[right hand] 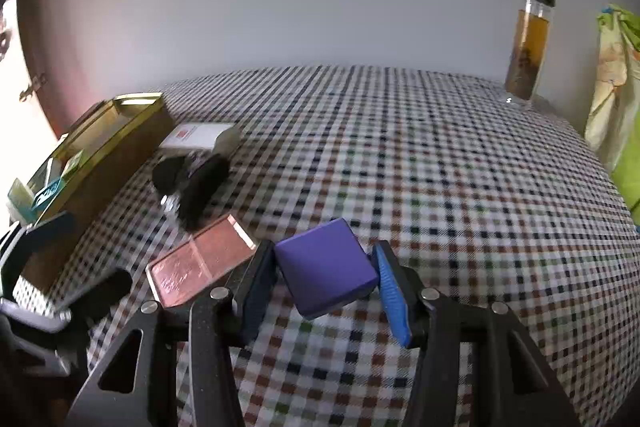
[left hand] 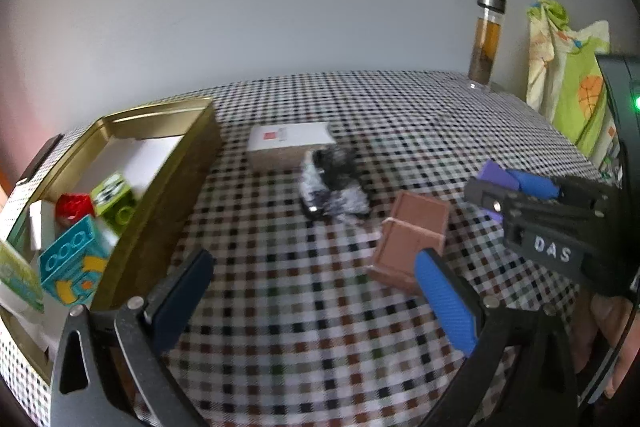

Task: Organize rigid objects
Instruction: 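Close the right tool on the purple cube while the left tool grasps the rubber-banded brown box, then lift and carry the purple cube and brown box over the gold tray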

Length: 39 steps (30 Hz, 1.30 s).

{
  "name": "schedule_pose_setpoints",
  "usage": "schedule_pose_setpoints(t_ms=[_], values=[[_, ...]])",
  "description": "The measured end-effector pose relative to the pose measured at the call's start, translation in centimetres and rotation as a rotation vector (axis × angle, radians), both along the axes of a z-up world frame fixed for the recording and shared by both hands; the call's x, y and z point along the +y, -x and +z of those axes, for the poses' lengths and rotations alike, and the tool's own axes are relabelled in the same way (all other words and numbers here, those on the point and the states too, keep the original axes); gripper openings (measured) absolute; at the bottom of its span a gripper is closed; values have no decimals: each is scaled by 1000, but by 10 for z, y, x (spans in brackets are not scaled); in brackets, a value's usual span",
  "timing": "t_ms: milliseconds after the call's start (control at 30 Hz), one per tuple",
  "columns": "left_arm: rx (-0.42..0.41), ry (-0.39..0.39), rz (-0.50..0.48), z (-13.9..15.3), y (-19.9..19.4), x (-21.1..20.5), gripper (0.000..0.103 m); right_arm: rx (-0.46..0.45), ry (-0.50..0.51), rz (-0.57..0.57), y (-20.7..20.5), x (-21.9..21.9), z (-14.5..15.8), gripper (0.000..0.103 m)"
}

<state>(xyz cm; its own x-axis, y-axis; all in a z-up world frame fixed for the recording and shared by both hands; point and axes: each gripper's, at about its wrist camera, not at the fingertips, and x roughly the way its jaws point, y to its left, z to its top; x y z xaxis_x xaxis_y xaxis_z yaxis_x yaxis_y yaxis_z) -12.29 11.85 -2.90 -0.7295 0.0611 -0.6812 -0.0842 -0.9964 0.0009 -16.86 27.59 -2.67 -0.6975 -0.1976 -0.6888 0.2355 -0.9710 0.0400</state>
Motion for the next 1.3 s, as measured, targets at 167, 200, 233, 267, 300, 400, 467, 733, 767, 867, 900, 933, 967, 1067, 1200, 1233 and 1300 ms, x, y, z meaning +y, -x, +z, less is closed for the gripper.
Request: schedule_pose_setpoints(t_ms=[167, 200, 233, 267, 300, 400, 467, 733, 767, 867, 900, 933, 967, 1067, 1200, 1233, 1300], values=[[-30, -2, -66, -3, 11, 18, 102, 0, 36, -61, 8, 18, 1, 53], [-36, -6, -76, -3, 12, 21, 102, -4, 44, -70, 9, 21, 1, 53], [-49, -5, -88, -4, 16, 25, 102, -6, 48, -79, 10, 22, 1, 53], [-58, -1, -96, -6, 18, 30, 101, -6, 51, -91, 10, 24, 1, 53], [-69, 1, -108, -7, 20, 33, 100, -5, 53, -99, 11, 25, 1, 53], [-107, 1, -131, -12, 28, 39, 86, 3, 54, -113, 10, 25, 2, 53], [-130, -12, -138, -14, 32, 40, 75, 12, 45, -116, 9, 24, 3, 53], [-137, -71, -171, -15, 31, 38, 45, 52, 55, -120, 4, 24, 8, 53], [-128, -79, -169, -13, 30, 37, 45, 64, 56, -122, 2, 24, 10, 53], [-79, -82, -159, -7, 24, 35, 45, 96, 75, -108, -3, 23, 13, 53], [-65, -81, -156, -5, 24, 35, 45, 107, 76, -106, -4, 21, 14, 53], [-41, -77, -144, -2, 20, 33, 45, 115, 79, -103, -6, 20, 15, 53], [-29, -74, -136, -2, 20, 32, 45, 121, 81, -102, -7, 20, 16, 53], [22, -71, -107, 5, 14, 26, 45, 140, 83, -102, -9, 18, 19, 53], [70, -79, -72, 11, 11, 17, 45, 169, 105, -102, -12, 16, 23, 53], [81, -79, -64, 13, 10, 15, 45, 176, 110, -102, -14, 15, 23, 53], [99, -79, -52, 16, 7, 9, 45, 194, 123, -100, -16, 13, 25, 53]])
